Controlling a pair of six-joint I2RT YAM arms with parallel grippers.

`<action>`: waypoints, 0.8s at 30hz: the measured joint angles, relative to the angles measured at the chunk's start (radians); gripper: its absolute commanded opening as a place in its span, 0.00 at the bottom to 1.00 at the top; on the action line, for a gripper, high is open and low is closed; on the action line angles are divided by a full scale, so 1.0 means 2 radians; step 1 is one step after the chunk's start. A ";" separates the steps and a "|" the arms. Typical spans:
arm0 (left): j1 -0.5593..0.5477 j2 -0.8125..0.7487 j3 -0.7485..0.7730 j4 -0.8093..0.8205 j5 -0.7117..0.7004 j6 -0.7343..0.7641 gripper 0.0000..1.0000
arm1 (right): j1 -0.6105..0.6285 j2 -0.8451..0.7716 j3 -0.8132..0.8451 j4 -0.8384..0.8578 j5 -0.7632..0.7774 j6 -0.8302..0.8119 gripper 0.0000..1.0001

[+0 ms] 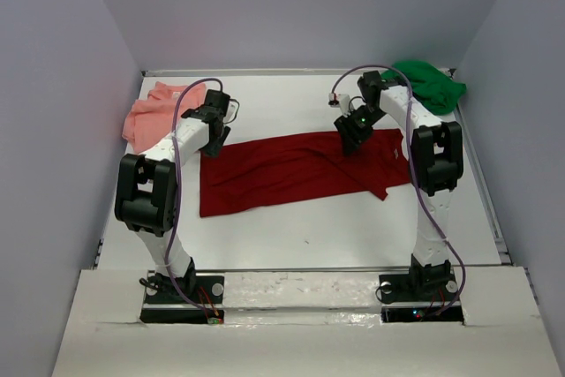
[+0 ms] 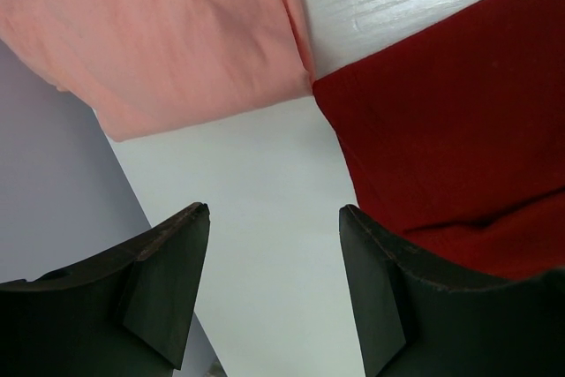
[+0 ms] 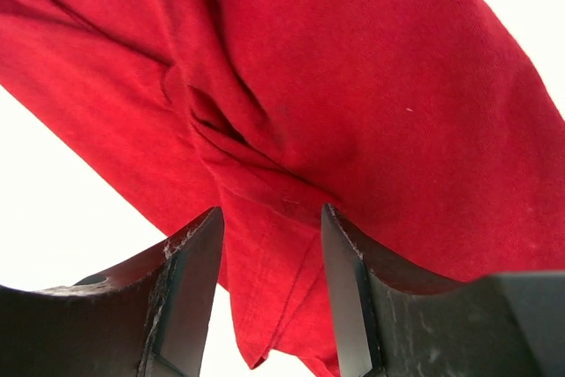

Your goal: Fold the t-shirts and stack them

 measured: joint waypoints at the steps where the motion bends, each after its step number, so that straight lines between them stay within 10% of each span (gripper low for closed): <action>1: 0.000 0.000 -0.001 0.001 0.000 0.000 0.73 | 0.000 0.000 -0.001 0.000 0.003 0.000 0.55; 8: 0.000 -0.002 -0.005 0.001 0.000 0.000 0.73 | 0.000 0.000 -0.001 0.012 0.028 0.001 0.52; 11: 0.000 -0.006 -0.005 0.002 0.000 0.000 0.73 | 0.000 0.000 -0.001 0.012 0.033 0.001 0.40; 12: 0.000 -0.006 -0.005 0.002 0.000 0.000 0.73 | 0.000 0.000 -0.001 0.013 0.035 0.001 0.20; 24: 0.000 -0.007 -0.005 0.003 0.000 0.000 0.73 | 0.000 0.000 -0.013 0.014 0.043 0.002 0.00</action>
